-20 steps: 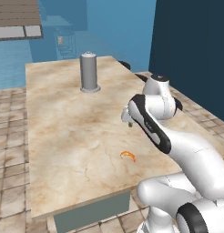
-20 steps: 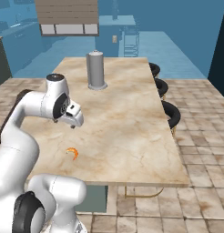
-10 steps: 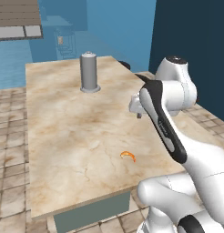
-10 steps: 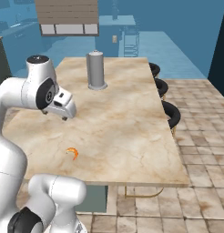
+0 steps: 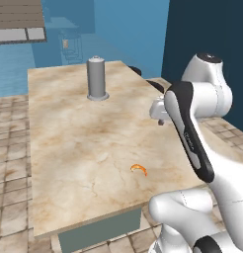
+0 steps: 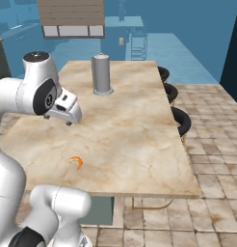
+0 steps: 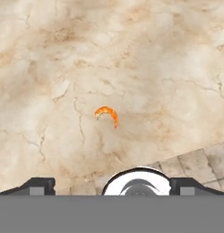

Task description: Open the fridge, remove the pear, onion, and shrimp, and place them on any counter.

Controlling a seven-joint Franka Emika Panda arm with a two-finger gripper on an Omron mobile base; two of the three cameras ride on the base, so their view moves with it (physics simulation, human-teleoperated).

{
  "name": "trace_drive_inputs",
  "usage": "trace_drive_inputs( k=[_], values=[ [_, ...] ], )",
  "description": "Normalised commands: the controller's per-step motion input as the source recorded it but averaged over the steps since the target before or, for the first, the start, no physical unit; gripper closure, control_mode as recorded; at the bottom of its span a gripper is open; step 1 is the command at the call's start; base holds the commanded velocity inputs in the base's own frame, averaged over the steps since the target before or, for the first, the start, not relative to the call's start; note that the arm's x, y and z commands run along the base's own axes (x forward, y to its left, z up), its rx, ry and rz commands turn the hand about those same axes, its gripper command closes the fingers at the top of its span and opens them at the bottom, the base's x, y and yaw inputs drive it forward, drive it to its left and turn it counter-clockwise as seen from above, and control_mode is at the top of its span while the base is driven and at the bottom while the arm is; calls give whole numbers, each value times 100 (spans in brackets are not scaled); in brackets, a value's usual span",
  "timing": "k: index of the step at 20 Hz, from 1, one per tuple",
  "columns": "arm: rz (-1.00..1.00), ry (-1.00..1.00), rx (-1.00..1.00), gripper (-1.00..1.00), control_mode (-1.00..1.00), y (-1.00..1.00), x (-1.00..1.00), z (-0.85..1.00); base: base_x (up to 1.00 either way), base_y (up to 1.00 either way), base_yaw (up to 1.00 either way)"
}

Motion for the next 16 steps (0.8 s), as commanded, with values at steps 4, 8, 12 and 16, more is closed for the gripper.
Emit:
trace_drive_inputs(
  k=[4,8,12,16],
  values=[
    [0,-23,-1,-100,-100,-5,-37,0,0,0,0],
    [0,-17,0,-100,-100,-12,-43,0,0,0,0],
    [0,-4,0,-100,100,-8,-26,-1,-5,-3,0],
    [0,0,0,-100,100,0,0,0,-28,-3,0]
  ],
)
